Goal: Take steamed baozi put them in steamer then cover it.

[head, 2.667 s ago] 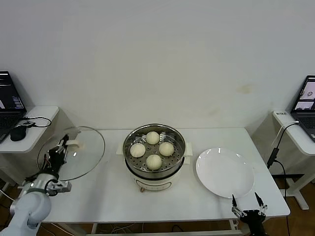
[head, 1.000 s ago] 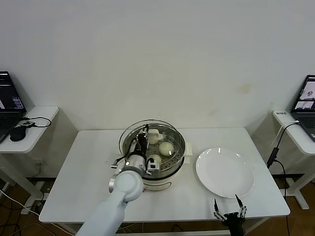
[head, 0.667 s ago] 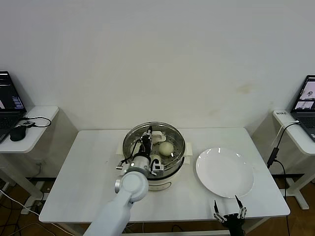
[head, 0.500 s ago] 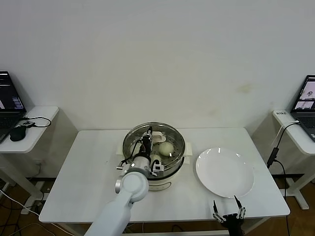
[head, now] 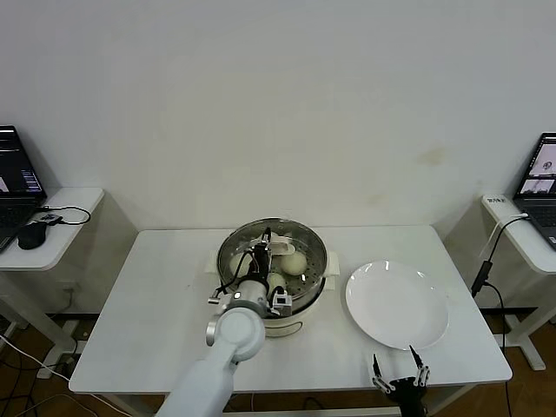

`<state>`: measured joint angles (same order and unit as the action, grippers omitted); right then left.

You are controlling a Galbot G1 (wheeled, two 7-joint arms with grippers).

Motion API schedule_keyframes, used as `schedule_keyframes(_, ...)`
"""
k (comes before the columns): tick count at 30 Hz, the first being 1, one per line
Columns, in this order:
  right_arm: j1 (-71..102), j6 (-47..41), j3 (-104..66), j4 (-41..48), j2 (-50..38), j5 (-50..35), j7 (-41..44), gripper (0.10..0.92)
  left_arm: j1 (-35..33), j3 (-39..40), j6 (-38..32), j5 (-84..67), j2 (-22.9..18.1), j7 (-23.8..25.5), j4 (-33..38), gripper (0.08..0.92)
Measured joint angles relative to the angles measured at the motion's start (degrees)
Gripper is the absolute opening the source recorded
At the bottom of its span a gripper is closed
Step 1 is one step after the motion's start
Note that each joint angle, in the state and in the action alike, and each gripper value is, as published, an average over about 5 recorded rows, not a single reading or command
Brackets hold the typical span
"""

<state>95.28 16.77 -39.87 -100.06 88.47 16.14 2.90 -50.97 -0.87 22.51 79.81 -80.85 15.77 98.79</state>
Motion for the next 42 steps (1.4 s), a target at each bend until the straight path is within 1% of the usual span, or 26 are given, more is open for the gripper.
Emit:
schedule_keyframes(5, 0.0, 0.0, 0.1, 0.1, 0.0, 0.1, 0.0, 0.823, -0.1, -0.2, -0.2, 0.2, -0.4, -0.2, -0.3, 0.143)
schedule_keyframes(8, 0.0, 0.0, 0.2, 0.1, 0.0, 0.2, 0.0, 0.823, -0.2, -0.3, -0.4, 0.2, -0.7, -0.4, -0.3, 0.18)
schedule_keyframes(14, 0.0, 0.0, 0.2, 0.2, 0.0, 0.3, 0.0, 0.823, -1.0, -0.5, -0.5, 0.1, -0.3, -0.6, 0.8, 0.345)
schedule_keyframes(19, 0.1, 0.1, 0.3, 0.2, 0.2, 0.6, 0.0, 0.823, -2.5, -0.5, -0.5, -0.7, 0.6, -0.7, 3.4, 0.492)
schedule_keyframes(25, 0.2, 0.4, 0.5, 0.7, 0.2, 1.1, -0.2, 0.823, -6.5, -1.1, -1.0, -3.2, 2.9, -1.7, 9.1, 0.666)
schedule_keyframes(27, 0.2, 0.4, 0.6, 0.7, 0.2, 1.1, -0.2, 0.823, -8.4, -1.6, -1.4, -4.8, 3.9, -2.4, 11.5, 0.726)
schedule_keyframes(30, 0.3, 0.5, 0.7, 0.8, 0.1, 1.1, -0.2, 0.823, -12.0, -3.2, -2.3, -8.2, 5.8, -4.0, 15.7, 0.794)
schedule_keyframes(35, 0.4, 0.8, 0.7, 0.8, -0.3, 0.8, 0.0, 0.823, -20.3, -9.1, -6.5, -19.3, 9.4, -8.1, 21.1, 0.821)
schedule_keyframes(42, 1.4, 0.6, 1.7, -0.7, -1.6, -1.1, 0.7, 0.822, -32.2, -20.7, -18.0, -44.7, 11.4, -14.5, 21.9, 0.823)
